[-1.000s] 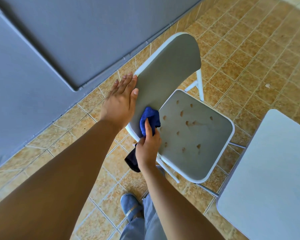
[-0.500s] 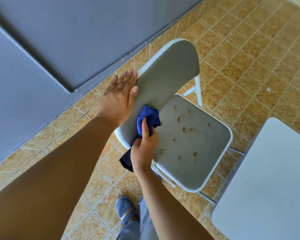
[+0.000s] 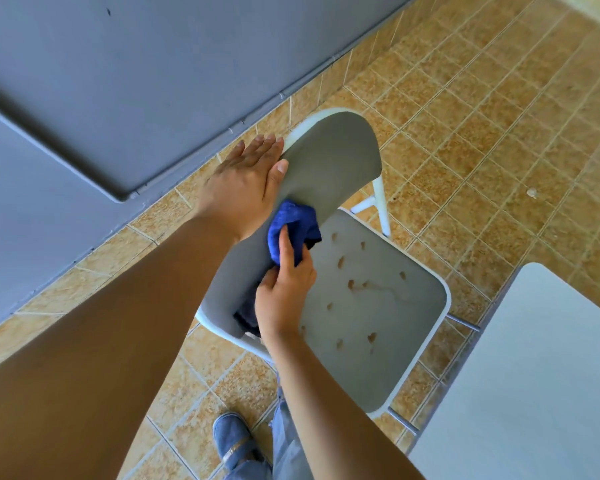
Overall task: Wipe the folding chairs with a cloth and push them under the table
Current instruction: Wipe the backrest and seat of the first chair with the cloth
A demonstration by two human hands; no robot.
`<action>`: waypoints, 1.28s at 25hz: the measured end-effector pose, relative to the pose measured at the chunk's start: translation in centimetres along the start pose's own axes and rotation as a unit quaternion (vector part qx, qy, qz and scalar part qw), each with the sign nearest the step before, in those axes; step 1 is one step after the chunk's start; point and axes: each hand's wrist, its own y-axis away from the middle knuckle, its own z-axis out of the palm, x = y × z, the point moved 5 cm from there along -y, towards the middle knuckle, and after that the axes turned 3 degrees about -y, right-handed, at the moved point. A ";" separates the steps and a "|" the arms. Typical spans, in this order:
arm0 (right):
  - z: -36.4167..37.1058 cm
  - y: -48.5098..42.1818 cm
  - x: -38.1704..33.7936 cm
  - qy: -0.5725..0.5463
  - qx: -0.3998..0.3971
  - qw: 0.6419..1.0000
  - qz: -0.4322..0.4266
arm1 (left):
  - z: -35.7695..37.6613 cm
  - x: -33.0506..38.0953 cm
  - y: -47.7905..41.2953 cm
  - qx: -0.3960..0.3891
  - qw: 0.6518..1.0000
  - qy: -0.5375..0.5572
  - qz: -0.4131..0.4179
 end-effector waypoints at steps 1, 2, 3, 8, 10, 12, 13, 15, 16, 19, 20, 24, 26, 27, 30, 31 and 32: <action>-0.3 -1.5 1.1 0.000 0.002 1.000 0.029 | 0.1 0.2 -0.4 0.002 1.000 -0.009 0.007; -0.9 -3.6 1.7 0.001 0.006 0.998 0.063 | 0.2 0.4 -0.6 0.002 1.000 -0.019 0.012; -1.4 -5.8 1.9 0.006 0.007 0.996 0.093 | 0.3 0.5 -0.7 0.003 0.999 -0.031 0.016; -2.6 -11.6 -2.4 -0.010 0.060 0.998 0.014 | 0.9 0.7 -0.8 -0.003 0.997 -0.071 0.011; -1.9 -8.9 -3.2 -0.003 0.044 0.997 -0.061 | 1.0 0.7 -0.8 -0.011 0.996 -0.084 0.006; -1.4 -6.0 -1.4 0.015 0.014 0.998 -0.063 | 1.1 0.6 -0.8 -0.026 0.995 -0.098 -0.002; -1.4 -5.5 0.0 0.015 0.006 0.999 -0.041 | 1.2 0.5 -0.8 -0.028 0.994 -0.108 -0.002; -1.8 -7.2 2.3 0.012 0.006 0.999 0.037 | 1.2 0.6 -0.8 -0.032 0.992 -0.126 0.001; -2.1 -8.7 2.9 0.022 0.008 0.996 0.087 | 1.2 0.7 -0.8 -0.032 0.991 -0.130 0.000; -2.9 -13.1 1.2 0.023 0.040 0.990 0.132 | 1.2 0.6 -0.8 -0.030 0.989 -0.141 -0.005; -3.0 -13.4 -0.1 0.010 0.058 0.994 0.091 | 1.2 0.6 -0.9 -0.031 0.989 -0.145 -0.005; -2.1 -8.6 -1.3 0.030 0.021 0.996 -0.079 | 1.2 0.8 -0.9 -0.039 0.988 -0.146 -0.007; -1.9 -7.0 1.6 0.039 -0.008 0.998 -0.046 | 1.2 0.7 -0.8 -0.038 0.988 -0.149 -0.007; -2.1 -7.6 3.0 0.035 -0.006 0.999 -0.008 | 1.2 0.7 -0.8 -0.037 0.988 -0.149 -0.008; -3.3 -13.2 5.6 0.028 0.019 0.991 0.129 | 1.4 0.8 -0.9 -0.037 0.989 -0.145 -0.010; -3.9 -15.6 5.2 0.025 0.026 0.988 0.153 | 1.4 0.8 -0.8 -0.037 0.989 -0.145 -0.010; -4.5 -17.5 4.3 0.021 0.036 0.987 0.157 | 1.5 0.7 -0.8 -0.036 0.989 -0.143 -0.010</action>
